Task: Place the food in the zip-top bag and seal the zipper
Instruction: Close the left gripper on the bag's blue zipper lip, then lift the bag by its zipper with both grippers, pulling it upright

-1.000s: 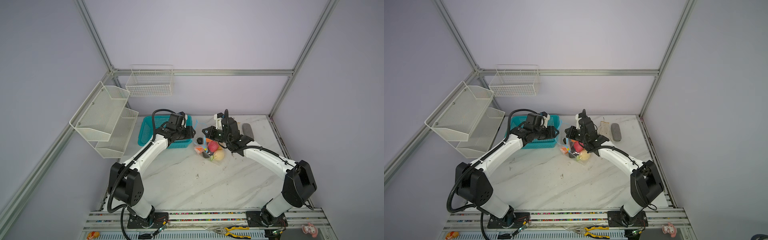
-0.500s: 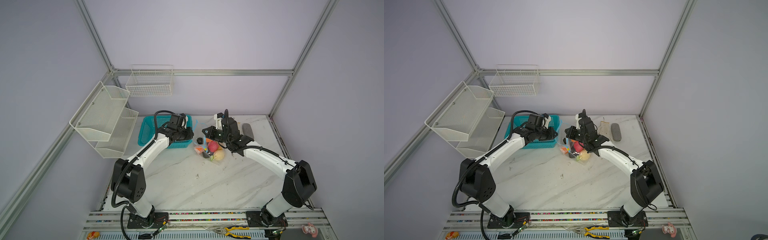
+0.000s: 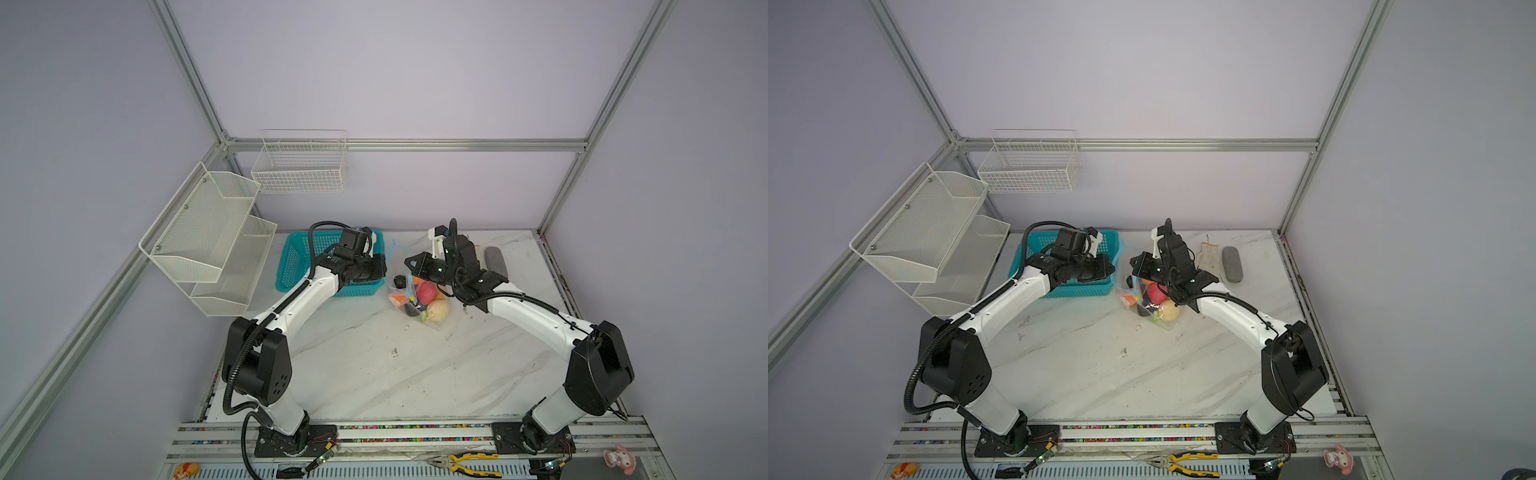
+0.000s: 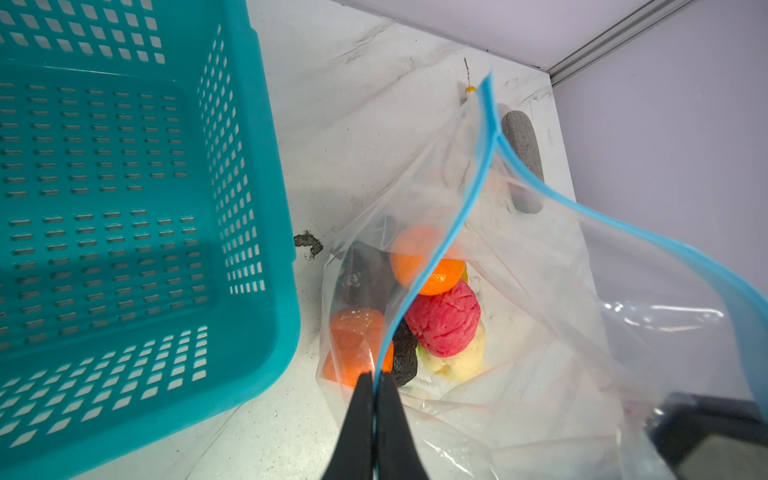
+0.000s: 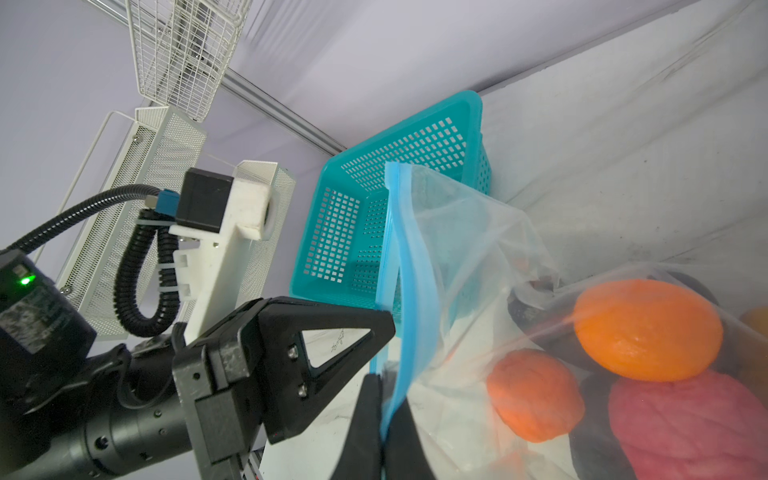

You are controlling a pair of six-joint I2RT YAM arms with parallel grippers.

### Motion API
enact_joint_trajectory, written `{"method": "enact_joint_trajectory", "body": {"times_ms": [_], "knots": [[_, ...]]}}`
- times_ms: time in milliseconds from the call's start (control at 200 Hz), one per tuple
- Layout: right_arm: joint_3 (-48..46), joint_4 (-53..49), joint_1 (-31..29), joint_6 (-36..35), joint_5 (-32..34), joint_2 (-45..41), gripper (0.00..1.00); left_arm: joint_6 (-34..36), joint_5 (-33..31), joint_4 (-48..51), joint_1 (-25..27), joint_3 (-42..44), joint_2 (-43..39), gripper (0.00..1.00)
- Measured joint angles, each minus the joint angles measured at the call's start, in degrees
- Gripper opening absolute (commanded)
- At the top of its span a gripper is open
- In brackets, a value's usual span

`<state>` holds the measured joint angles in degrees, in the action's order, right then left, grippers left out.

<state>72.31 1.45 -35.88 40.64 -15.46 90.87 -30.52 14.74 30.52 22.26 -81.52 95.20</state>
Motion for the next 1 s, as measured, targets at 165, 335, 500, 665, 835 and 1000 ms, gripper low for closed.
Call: {"method": "enact_joint_trajectory", "body": {"times_ms": [165,335,500,665,835,1000], "knots": [[-0.6,-1.3,0.0,-0.1,1.1,-2.4,0.00,-0.5,0.6,0.1,0.6,0.0,-1.2,0.00],[-1.9,-2.9,0.0,-0.4,1.9,-6.3,0.00,-1.7,1.2,0.3,2.4,0.0,-5.3,0.00],[-2.1,-4.7,0.0,-0.9,2.7,-9.6,0.00,-2.9,1.4,0.5,4.1,0.0,-8.7,0.00],[-2.1,-6.6,-0.1,-1.1,2.9,-12.0,0.00,-3.9,1.3,1.4,5.7,0.0,-10.1,0.00],[-2.8,-7.7,-0.2,-1.8,3.0,-14.8,0.00,-4.5,-0.2,4.3,8.2,-0.1,-11.3,0.00],[-2.8,-8.9,-0.4,-3.3,2.8,-15.5,0.00,-4.9,-1.8,7.3,10.4,-0.2,-11.6,0.00]]}}
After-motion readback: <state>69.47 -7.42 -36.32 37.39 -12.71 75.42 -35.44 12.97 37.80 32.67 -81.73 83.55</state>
